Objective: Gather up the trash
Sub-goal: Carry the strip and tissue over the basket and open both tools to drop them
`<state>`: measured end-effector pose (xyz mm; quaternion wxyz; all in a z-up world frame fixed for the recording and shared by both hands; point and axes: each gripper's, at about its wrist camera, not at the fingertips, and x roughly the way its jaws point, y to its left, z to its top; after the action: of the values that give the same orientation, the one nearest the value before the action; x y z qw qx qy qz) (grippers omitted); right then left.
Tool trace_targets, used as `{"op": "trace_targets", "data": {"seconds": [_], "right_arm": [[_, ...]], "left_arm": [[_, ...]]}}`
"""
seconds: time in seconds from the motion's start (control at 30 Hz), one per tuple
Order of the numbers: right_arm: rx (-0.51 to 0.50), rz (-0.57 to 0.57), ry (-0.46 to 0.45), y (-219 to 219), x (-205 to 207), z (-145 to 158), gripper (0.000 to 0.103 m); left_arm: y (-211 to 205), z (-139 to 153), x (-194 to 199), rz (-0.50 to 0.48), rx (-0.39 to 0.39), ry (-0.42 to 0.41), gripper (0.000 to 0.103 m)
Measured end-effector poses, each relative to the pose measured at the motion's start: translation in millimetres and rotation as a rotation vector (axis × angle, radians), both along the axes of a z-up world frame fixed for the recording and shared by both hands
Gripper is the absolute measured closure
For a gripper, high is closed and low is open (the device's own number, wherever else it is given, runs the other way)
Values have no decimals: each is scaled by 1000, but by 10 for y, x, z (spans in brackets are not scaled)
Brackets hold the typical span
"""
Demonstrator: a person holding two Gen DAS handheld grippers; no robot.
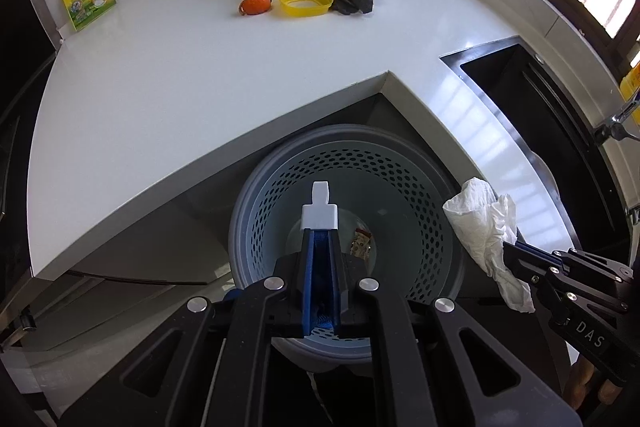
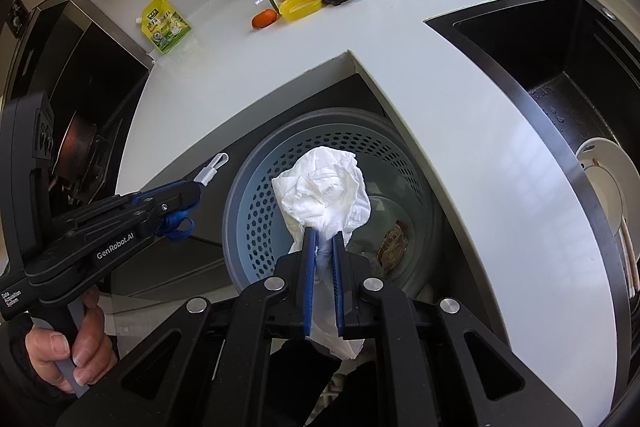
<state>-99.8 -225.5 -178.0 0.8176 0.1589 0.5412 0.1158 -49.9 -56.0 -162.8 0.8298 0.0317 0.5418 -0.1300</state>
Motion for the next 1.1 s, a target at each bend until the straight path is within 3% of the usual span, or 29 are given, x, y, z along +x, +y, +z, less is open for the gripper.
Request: {"op": "trace_targets", "data": {"seconds": [0.17, 0.27, 0.33, 0.4, 0.47, 0.83, 1.1], "right_arm": [[6, -6, 1, 12, 36, -16, 93], [4, -6, -5, -4, 36, 0, 86], [5, -16, -9, -27, 36, 14, 77], [8, -29, -14, -55, 40, 27, 60], [7, -32, -18, -73, 44, 35, 60], [5, -27, -15, -107, 60, 18, 57], [-9, -43, -48, -164, 130, 123, 46]], "left_arm": [[-40, 24, -14, 7, 12, 0, 92], [-42, 60, -29, 12, 16, -13, 89], [-31, 78, -27, 18, 14, -18, 79], [-22, 100, -31, 30, 15, -27, 55], [-15, 122, -36, 35, 12, -34, 47], [56, 170, 0, 68, 24, -49, 32], [124, 314, 74, 93, 19, -90, 23]]}}
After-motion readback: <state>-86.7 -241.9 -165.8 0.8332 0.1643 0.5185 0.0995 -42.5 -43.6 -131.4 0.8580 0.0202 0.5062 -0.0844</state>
